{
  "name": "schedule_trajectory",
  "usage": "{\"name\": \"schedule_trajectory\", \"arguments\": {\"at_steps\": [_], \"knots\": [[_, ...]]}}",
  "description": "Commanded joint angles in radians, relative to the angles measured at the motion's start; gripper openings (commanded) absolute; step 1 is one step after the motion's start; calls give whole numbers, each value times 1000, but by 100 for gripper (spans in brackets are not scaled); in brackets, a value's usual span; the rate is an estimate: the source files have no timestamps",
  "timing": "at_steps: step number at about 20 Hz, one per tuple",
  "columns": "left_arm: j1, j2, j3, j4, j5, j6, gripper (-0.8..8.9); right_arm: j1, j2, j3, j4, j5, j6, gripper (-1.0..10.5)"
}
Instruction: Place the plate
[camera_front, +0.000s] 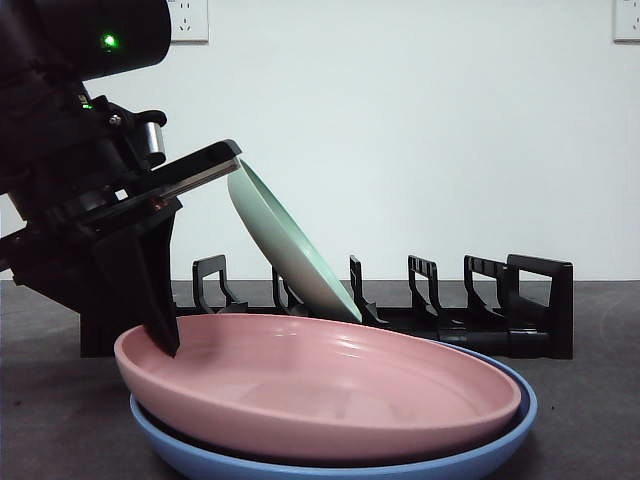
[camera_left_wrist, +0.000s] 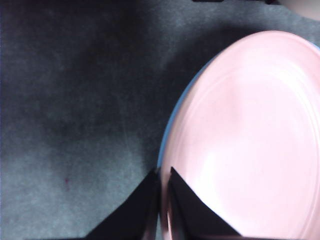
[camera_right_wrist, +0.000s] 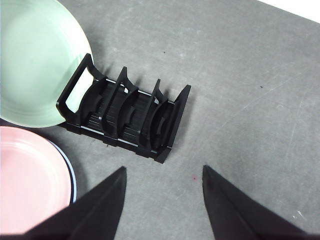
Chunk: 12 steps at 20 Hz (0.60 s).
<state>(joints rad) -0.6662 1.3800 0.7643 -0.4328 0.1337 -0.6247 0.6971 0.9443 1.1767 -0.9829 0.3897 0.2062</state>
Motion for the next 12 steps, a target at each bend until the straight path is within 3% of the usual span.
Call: {"name": "schedule_trajectory", "arguments": {"at_steps": [1,3,6,9,12], "knots": [[-9,19,5,7,-5,-8,30,5,9,19,9,4,-5,242],[-9,19,5,7,-5,-8,74,5,9,19,9,4,-5,242],[-9,19,5,7,-5,-11,255,5,9,19,9,4,-5,242],[-6,10,15,-19,-5,-15,292,5,9,19,9,3,-5,242],[29,-55,42,-82,-5,41,318,5,9,19,8,-18,-5,242]]}}
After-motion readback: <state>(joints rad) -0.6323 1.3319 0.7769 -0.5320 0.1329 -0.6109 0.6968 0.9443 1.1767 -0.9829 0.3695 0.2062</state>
